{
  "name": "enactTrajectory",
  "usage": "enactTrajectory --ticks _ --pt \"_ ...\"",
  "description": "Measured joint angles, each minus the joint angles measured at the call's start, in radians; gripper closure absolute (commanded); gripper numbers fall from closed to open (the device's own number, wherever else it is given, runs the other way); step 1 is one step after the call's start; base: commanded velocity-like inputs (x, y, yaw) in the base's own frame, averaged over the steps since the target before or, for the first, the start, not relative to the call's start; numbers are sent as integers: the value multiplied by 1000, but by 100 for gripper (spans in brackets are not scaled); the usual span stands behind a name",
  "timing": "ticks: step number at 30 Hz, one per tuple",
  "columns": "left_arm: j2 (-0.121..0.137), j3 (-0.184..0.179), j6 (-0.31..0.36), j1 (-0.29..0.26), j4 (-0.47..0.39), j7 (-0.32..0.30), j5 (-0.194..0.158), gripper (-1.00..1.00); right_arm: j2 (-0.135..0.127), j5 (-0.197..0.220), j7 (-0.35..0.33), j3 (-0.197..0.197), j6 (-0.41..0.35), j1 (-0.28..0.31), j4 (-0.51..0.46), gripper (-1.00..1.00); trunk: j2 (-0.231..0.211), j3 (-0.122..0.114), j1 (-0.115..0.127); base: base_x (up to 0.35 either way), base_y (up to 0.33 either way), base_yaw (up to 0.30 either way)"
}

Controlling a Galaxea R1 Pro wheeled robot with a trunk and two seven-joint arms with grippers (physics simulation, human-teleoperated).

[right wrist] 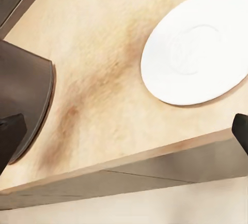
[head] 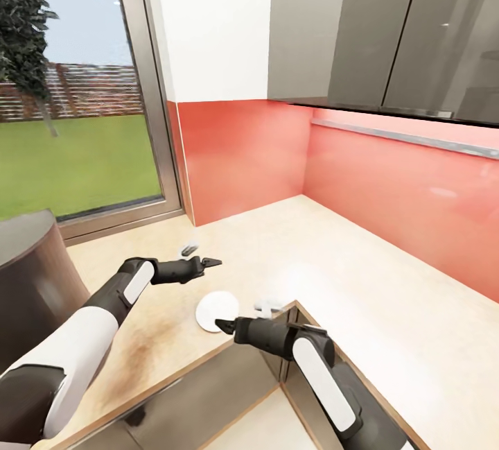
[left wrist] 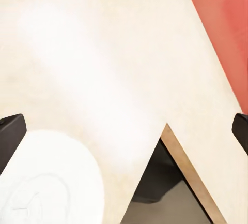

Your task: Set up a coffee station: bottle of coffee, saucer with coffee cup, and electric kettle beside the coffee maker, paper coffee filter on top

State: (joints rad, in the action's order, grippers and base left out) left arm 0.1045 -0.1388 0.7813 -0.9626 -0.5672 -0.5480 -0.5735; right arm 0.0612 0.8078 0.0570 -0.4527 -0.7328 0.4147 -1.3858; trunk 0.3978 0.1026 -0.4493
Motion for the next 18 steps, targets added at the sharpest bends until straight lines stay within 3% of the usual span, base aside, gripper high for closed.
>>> enactTrajectory --ticks 5,12,18 --pt "5 1 0 3 0 0 0 -100 1 0 0 -3 0 0 -3 -100 0 0 0 25 0 0" --pt "6 6 0 5 1 0 1 -100 2 2 0 0 0 0 -6 -100 0 0 0 202 0 0" --pt "1 6 1 5 6 9 1 -100 2 4 0 4 0 0 -8 -100 0 0 0 54 0 0"
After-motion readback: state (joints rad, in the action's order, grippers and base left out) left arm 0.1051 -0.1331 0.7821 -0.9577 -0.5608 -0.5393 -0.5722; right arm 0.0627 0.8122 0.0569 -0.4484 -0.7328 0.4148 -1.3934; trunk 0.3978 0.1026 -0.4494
